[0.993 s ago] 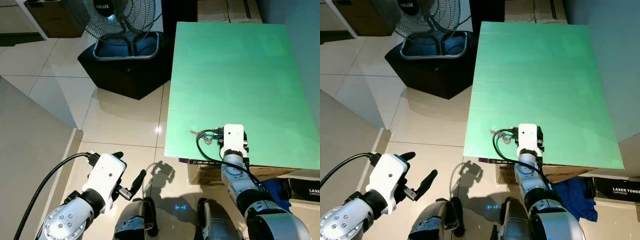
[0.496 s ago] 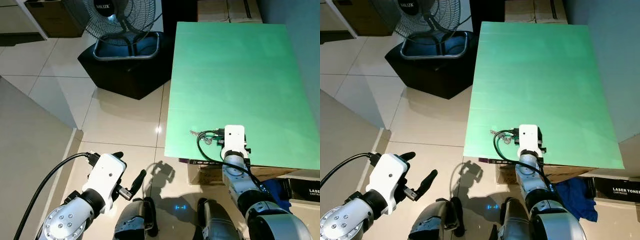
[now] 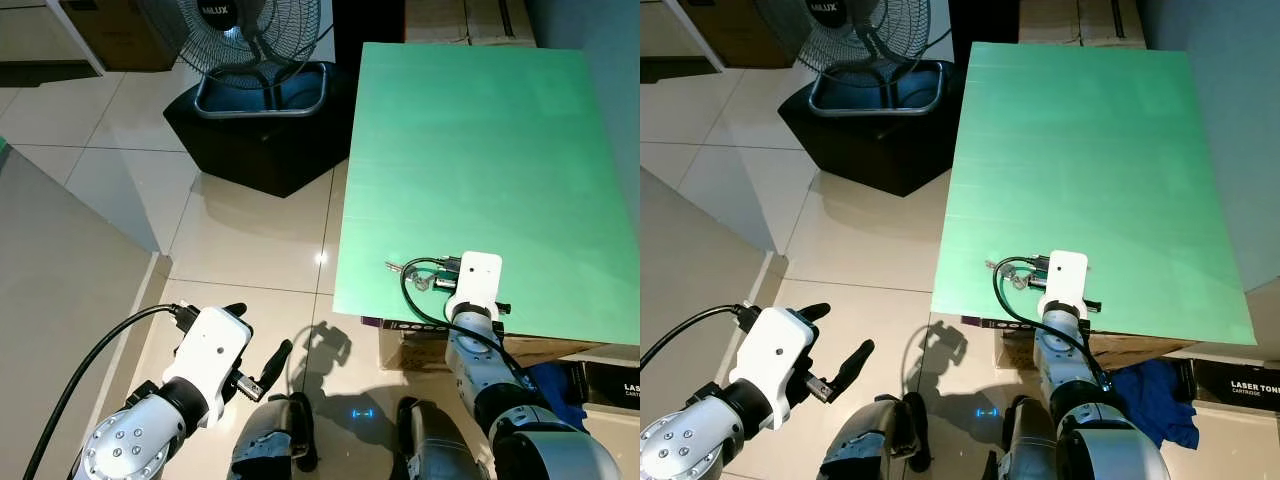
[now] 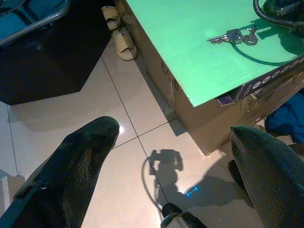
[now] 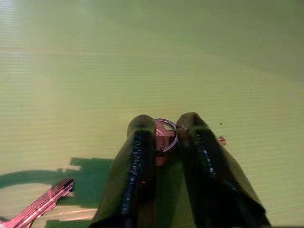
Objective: Hang keys on a hook
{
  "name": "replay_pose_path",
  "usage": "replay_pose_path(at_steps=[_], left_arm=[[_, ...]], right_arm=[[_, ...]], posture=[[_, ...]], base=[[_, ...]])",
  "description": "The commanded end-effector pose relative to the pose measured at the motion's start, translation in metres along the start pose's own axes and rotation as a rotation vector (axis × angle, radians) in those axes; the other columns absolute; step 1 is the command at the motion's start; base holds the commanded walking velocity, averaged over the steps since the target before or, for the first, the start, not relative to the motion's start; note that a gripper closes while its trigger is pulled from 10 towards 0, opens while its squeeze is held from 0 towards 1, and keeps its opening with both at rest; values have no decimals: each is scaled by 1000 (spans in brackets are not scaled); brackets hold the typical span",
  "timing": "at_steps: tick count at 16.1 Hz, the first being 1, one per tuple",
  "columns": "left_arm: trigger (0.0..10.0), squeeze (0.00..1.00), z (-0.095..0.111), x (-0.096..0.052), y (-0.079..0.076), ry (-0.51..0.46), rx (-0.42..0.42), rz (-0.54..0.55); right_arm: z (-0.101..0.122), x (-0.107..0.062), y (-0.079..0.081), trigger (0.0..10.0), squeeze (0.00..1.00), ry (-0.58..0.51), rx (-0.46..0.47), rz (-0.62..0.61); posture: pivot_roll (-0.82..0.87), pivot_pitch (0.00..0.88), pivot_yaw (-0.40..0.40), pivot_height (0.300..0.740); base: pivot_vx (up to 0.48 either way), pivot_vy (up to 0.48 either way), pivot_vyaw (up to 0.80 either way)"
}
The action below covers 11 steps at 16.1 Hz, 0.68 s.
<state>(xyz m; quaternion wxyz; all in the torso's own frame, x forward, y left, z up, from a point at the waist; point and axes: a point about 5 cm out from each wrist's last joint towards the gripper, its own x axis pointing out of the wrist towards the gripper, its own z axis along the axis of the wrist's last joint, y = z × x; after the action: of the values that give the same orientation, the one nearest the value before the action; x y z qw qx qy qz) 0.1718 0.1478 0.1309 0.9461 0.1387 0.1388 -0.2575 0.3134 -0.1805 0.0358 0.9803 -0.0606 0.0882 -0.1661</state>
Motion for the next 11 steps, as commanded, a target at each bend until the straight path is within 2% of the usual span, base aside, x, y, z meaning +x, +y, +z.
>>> replay_pose_path(at_steps=[1,5,11], left_arm=[[10000,0,-1,-3,1,15,3,0],[10000,0,-1,1,0,8,-3,1],[10000,0,0,5,-1,0,-11,1]], right_arm=[[-18,-9,0,0,0,75,-3,2],[17,3,2,0,0,-98,0,-4],[38,8,9,0,0,-194,23,23]], posture=[[81,316,144,713],[58,318,134,713],[51,319,129,713]], base=[[0,0,0],[0,0,0],[0,0,0]])
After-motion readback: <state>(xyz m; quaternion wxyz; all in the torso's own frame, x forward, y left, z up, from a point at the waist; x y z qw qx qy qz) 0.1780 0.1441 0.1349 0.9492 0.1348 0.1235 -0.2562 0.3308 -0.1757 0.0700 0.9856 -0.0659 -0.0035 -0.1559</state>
